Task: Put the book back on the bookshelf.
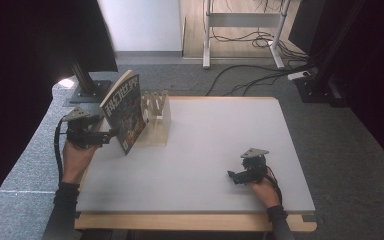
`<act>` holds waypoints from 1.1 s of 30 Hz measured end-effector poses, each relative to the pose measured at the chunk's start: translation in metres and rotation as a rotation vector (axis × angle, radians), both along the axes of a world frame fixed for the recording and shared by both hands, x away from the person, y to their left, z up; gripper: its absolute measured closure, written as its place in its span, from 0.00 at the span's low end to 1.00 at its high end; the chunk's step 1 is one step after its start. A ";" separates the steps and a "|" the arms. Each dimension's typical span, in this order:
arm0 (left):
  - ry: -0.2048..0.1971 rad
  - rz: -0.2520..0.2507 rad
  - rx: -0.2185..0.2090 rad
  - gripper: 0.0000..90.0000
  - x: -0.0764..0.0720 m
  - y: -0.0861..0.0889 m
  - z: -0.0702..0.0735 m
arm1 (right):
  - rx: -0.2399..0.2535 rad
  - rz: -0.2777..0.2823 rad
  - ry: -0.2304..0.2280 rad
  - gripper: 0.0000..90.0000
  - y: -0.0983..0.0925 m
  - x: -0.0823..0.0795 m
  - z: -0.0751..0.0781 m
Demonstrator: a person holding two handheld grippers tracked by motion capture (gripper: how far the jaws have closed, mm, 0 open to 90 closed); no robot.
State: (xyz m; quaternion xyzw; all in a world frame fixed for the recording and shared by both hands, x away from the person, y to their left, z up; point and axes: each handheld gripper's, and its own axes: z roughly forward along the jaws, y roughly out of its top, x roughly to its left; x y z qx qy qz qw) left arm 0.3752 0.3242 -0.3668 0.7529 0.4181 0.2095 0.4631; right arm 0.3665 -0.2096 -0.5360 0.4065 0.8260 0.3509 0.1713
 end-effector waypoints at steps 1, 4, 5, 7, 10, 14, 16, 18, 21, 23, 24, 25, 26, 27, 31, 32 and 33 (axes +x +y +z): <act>-0.005 -0.009 0.007 0.00 -0.003 0.000 0.000 | 0.000 0.000 -0.001 0.00 0.000 0.000 0.000; -0.022 -0.026 0.014 0.00 -0.013 0.000 -0.001 | 0.000 0.000 -0.001 0.00 0.000 0.000 0.000; -0.023 -0.034 0.013 0.00 -0.016 0.000 -0.002 | 0.000 0.001 -0.001 0.00 0.000 0.000 0.000; -0.028 -0.047 0.015 0.00 -0.022 -0.002 -0.003 | -0.001 0.000 -0.002 0.00 0.000 0.000 0.000; -0.036 -0.069 0.023 0.00 -0.030 -0.008 -0.006 | -0.001 0.000 -0.003 0.00 0.000 0.000 0.000; -0.041 -0.109 0.042 0.00 -0.037 -0.021 -0.011 | -0.001 0.001 -0.005 0.00 0.000 0.000 0.000; -0.038 -0.131 0.045 0.00 -0.039 -0.028 -0.015 | -0.001 0.001 -0.005 0.00 0.000 0.000 0.000; -0.036 -0.151 0.043 0.00 -0.040 -0.035 -0.020 | -0.001 0.000 -0.004 0.00 0.000 0.000 0.000; -0.029 -0.172 0.046 0.00 -0.040 -0.045 -0.028 | -0.001 -0.001 -0.003 0.00 0.000 -0.001 0.000; -0.019 -0.190 0.045 0.00 -0.039 -0.051 -0.034 | 0.000 -0.002 -0.003 0.00 0.000 -0.001 0.000; -0.014 -0.195 0.049 0.00 -0.038 -0.054 -0.038 | 0.000 -0.001 -0.003 0.00 0.000 -0.001 0.000; -0.009 -0.199 0.057 0.00 -0.038 -0.057 -0.041 | 0.000 -0.002 -0.002 0.00 0.000 -0.001 0.000; -0.005 -0.204 0.063 0.00 -0.037 -0.060 -0.045 | 0.000 -0.002 -0.002 0.00 0.000 -0.001 0.000; 0.002 -0.209 0.063 0.00 -0.036 -0.063 -0.049 | 0.000 -0.002 -0.002 0.00 0.000 0.000 0.000; 0.030 -0.232 0.057 0.00 -0.032 -0.072 -0.066 | 0.000 -0.003 -0.002 0.00 0.000 -0.001 0.000; 0.035 -0.234 0.058 0.00 -0.032 -0.074 -0.069 | 0.000 -0.003 -0.002 0.00 0.000 -0.001 0.000; 0.041 -0.239 0.064 0.00 -0.030 -0.077 -0.074 | 0.000 -0.003 -0.002 0.00 0.000 -0.001 0.000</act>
